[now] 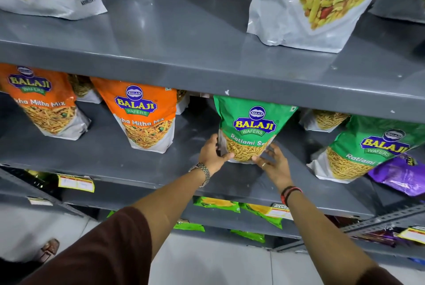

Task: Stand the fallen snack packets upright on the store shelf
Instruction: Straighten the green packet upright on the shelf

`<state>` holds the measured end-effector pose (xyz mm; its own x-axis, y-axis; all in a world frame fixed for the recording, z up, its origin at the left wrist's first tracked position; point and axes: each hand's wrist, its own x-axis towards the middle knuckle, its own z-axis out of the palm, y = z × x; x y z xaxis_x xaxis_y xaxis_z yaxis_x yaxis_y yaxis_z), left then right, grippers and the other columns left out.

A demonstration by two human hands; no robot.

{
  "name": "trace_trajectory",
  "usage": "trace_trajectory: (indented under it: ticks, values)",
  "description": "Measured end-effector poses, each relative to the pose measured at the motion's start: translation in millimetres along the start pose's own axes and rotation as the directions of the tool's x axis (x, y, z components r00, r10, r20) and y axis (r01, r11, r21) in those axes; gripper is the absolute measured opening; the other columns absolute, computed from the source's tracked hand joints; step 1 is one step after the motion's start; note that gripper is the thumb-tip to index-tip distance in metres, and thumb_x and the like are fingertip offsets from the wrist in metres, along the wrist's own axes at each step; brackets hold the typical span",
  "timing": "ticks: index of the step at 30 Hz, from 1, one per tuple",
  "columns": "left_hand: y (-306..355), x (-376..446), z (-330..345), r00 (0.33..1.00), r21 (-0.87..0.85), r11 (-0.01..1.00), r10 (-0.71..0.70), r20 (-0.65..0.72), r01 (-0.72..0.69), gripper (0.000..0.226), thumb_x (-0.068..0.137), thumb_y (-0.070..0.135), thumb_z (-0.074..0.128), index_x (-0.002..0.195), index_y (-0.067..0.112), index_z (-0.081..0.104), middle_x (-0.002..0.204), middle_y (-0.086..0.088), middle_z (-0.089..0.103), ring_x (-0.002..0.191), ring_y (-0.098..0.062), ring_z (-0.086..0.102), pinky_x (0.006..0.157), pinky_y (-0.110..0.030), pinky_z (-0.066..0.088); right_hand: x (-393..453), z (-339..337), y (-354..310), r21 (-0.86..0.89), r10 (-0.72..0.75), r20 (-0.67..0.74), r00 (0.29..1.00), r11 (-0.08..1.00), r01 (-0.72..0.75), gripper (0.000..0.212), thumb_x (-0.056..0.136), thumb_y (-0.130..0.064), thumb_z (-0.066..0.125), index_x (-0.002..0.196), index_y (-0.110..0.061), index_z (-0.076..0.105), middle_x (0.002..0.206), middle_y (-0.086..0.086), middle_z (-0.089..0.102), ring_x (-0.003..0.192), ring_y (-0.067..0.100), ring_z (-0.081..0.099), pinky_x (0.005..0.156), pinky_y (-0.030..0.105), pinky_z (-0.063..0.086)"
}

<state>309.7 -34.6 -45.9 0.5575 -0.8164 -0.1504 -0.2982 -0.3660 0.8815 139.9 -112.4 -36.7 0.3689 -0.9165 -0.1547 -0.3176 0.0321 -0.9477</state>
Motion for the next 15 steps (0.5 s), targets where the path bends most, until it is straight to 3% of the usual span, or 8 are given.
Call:
trace_trajectory:
  ticks: [5, 10, 13, 15]
  values:
    - [-5.8, 2.4, -5.6, 0.999, -0.017, 1.0, 0.021, 0.045, -0.02, 0.061, 0.068, 0.027, 0.077, 0.117, 0.013, 0.046, 0.123, -0.006, 0.061, 0.111, -0.022, 0.06, 0.085, -0.031, 0.05, -0.3, 4.9, 1.8, 0.009, 0.032, -0.012, 0.999, 0.999, -0.032, 0.066, 0.075, -0.007, 0.071, 0.132, -0.008, 0.038, 0.125, 0.009, 0.052, 0.101, 0.024, 0.059, 0.086, 0.034, 0.047]
    - [-13.4, -4.5, -2.7, 0.999, -0.06, 0.998, -0.033, 0.021, 0.034, 0.053, 0.074, 0.024, 0.072, 0.12, 0.011, 0.049, 0.118, -0.006, 0.06, 0.105, -0.021, 0.06, 0.087, -0.032, 0.052, -2.2, -3.0, 15.8, 0.039, 0.059, -0.039, 0.997, 0.998, -0.058, 0.069, 0.075, -0.008, 0.071, 0.134, -0.006, 0.036, 0.136, 0.012, 0.049, 0.119, 0.03, 0.054, 0.094, 0.036, 0.047]
    - [-18.9, -14.2, 2.2, 0.997, -0.022, 0.997, -0.073, -0.013, 0.073, 0.015, 0.078, 0.018, 0.067, 0.085, 0.012, 0.055, 0.081, -0.004, 0.054, 0.072, -0.013, 0.052, 0.071, -0.027, 0.043, -9.1, -23.3, 33.6, 0.004, 0.04, -0.104, 0.994, 0.999, -0.039, 0.056, 0.075, -0.012, 0.071, 0.125, -0.007, 0.046, 0.128, 0.012, 0.056, 0.116, 0.026, 0.055, 0.095, 0.033, 0.046]
    - [-20.1, -20.5, 8.9, 0.994, -0.012, 0.994, -0.108, -0.004, 0.108, 0.011, 0.081, 0.019, 0.064, 0.078, 0.014, 0.054, 0.074, -0.003, 0.054, 0.066, -0.013, 0.051, 0.07, -0.027, 0.041, -14.1, -44.9, 45.1, 0.012, 0.024, -0.167, 0.986, 1.0, -0.022, 0.038, 0.077, -0.012, 0.07, 0.111, -0.013, 0.055, 0.116, 0.01, 0.061, 0.109, 0.023, 0.057, 0.086, 0.018, 0.049]
